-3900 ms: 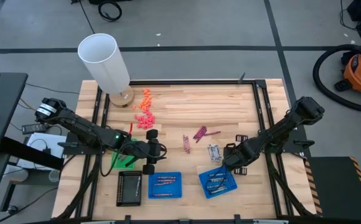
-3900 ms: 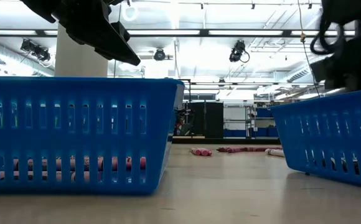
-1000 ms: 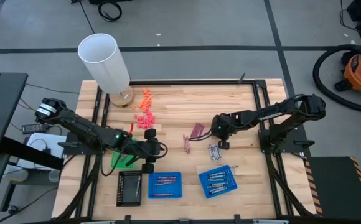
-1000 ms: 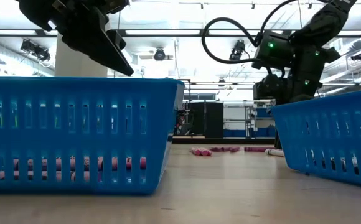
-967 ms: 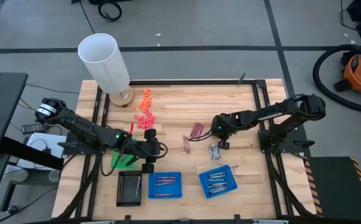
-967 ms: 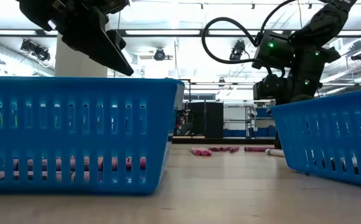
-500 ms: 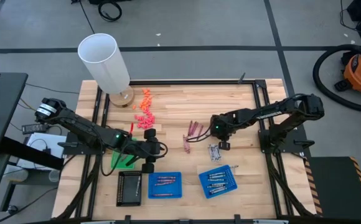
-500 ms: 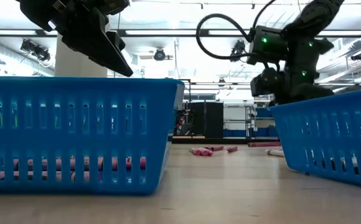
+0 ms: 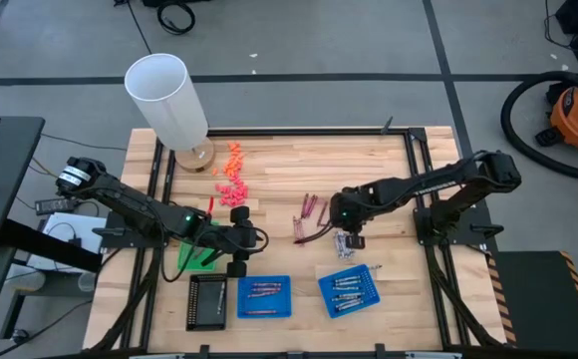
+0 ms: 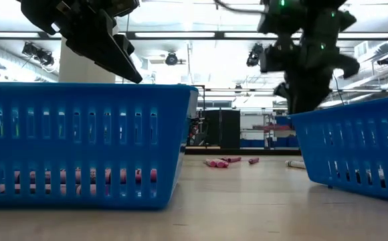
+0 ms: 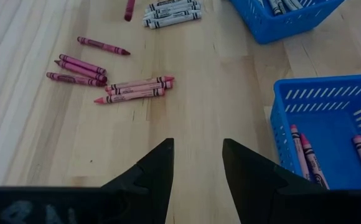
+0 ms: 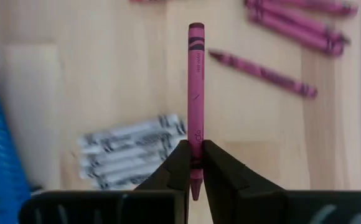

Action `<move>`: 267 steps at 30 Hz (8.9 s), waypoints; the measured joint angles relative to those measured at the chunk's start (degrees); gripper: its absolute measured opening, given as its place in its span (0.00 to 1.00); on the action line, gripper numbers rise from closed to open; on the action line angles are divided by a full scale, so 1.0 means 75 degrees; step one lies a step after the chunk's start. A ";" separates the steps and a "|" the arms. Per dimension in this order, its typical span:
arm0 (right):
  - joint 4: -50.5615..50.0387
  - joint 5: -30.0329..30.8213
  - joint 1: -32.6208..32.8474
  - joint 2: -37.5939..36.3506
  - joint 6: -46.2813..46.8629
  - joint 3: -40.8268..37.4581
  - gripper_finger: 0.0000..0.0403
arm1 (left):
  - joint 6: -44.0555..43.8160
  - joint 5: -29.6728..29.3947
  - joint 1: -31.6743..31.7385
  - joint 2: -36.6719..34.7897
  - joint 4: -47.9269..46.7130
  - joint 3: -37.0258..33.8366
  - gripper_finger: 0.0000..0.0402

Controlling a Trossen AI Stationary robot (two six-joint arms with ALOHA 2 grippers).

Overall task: Sort crayons
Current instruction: Put the red crayon into the green basket

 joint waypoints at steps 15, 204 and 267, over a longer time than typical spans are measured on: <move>-0.0054 0.0282 0.0824 -0.0011 0.0057 0.0850 0.10 | -0.0083 -0.0001 0.0000 0.0000 0.0004 0.0000 0.37; 0.4295 0.3339 0.1997 0.0000 -0.0552 0.0065 0.33 | -0.9261 0.1311 -0.1641 -0.2259 -0.6645 -0.1061 0.22; 0.4155 0.5039 0.0601 0.0525 0.3599 -0.1038 0.33 | -0.1163 -0.1745 0.1221 -0.0254 0.1027 -0.1052 0.43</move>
